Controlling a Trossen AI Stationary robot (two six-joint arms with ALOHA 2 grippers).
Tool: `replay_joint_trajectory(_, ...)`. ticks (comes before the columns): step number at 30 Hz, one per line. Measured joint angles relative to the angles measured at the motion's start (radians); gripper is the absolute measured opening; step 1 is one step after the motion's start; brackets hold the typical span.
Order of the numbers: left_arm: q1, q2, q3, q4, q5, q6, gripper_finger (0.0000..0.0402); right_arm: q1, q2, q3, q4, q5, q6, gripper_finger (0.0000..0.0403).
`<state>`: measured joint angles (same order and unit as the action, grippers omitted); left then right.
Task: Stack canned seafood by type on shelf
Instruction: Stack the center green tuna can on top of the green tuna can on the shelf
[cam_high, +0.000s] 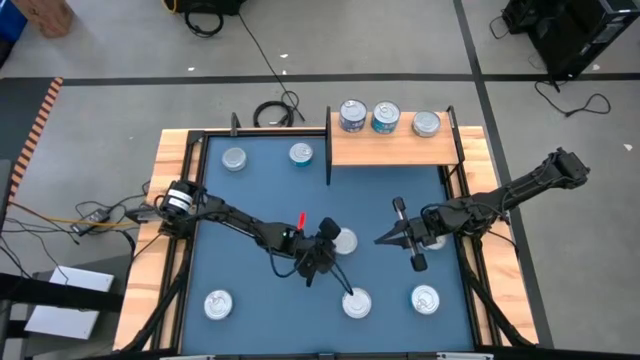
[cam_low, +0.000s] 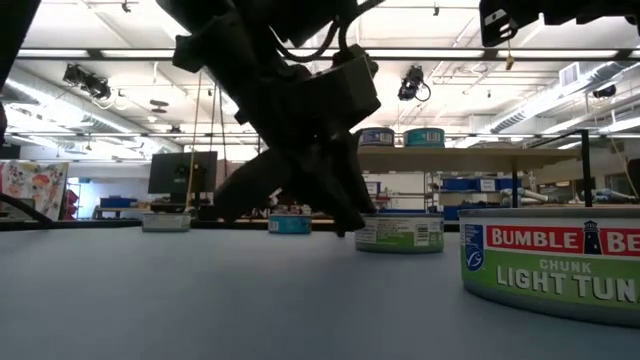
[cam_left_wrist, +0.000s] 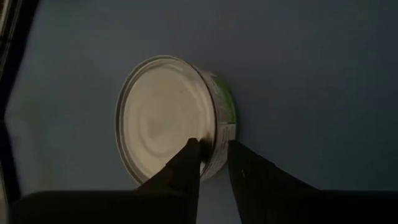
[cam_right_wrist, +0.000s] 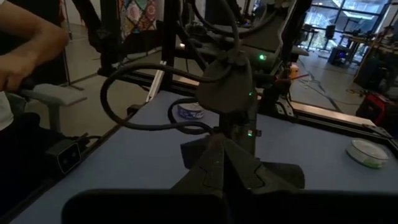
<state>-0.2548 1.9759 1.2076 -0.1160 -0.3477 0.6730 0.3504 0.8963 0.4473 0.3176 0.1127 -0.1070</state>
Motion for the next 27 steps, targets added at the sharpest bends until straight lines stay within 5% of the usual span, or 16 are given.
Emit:
replay_joint_trajectory(8,-0.002,0.000,0.000,0.001,-0.003,-0.024,0.0006,0.000,0.000,0.000,0.000,0.002,0.010,0.0006)
replay_joint_trajectory(20,-0.002,-0.066,-0.002,-0.089,-0.014,-0.183,0.0002,0.001,0.000,0.000,0.036,0.002,0.009,0.0006)
replay_joint_trajectory(27,-0.001,-0.129,-0.002,-0.107,0.084,-0.310,0.0001,0.002,0.020,0.000,0.069,0.078,0.052,0.0017)
